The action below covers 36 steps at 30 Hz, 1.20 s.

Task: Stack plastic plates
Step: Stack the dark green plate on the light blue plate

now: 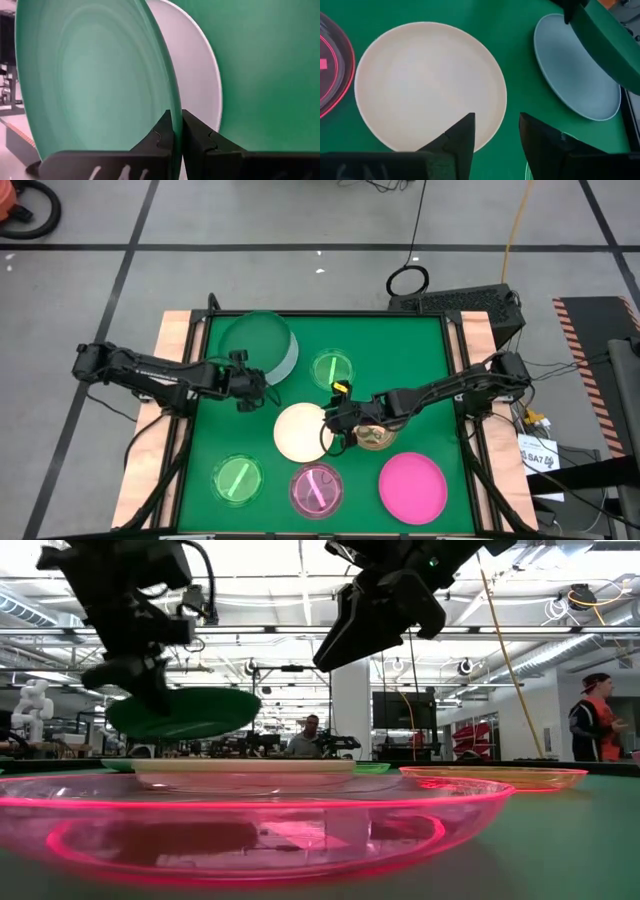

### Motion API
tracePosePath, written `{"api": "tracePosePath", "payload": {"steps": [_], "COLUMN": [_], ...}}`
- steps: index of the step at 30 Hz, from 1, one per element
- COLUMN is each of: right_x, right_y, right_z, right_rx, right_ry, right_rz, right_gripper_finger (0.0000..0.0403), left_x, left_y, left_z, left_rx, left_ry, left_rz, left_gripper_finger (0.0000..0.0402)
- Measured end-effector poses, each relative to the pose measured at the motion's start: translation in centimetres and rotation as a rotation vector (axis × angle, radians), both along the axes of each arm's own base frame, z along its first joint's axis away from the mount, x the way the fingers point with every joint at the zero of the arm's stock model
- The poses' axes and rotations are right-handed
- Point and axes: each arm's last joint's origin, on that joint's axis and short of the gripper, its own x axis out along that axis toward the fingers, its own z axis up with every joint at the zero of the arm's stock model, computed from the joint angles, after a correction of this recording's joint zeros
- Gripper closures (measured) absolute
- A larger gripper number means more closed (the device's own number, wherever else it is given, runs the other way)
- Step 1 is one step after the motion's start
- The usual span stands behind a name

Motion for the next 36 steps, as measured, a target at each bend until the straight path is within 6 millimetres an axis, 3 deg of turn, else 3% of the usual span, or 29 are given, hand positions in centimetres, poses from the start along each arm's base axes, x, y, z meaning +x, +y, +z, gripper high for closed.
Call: {"api": "tracePosePath", "payload": {"steps": [21,32,36], "right_x": [-0.1,-0.1,-0.1], "right_y": [0.0,0.0,0.0], "right_z": [-0.1,-0.1,-0.1], "right_rx": [0.012,0.013,0.012], "right_ry": [0.008,0.015,0.018], "right_rz": [-0.012,-0.014,-0.014], "right_gripper_finger": [0.0259,0.0259,0.0259], "left_x": [2.6,2.7,2.6], "left_y": [1.3,1.3,1.5], "left_z": [-4.9,-5.2,-5.2], "left_rx": [-0.065,-0.101,-0.154], "left_ry": [0.119,0.097,0.077], "left_rz": [0.045,0.109,0.150], "left_gripper_finger": [0.0373,0.0368,0.0329]}}
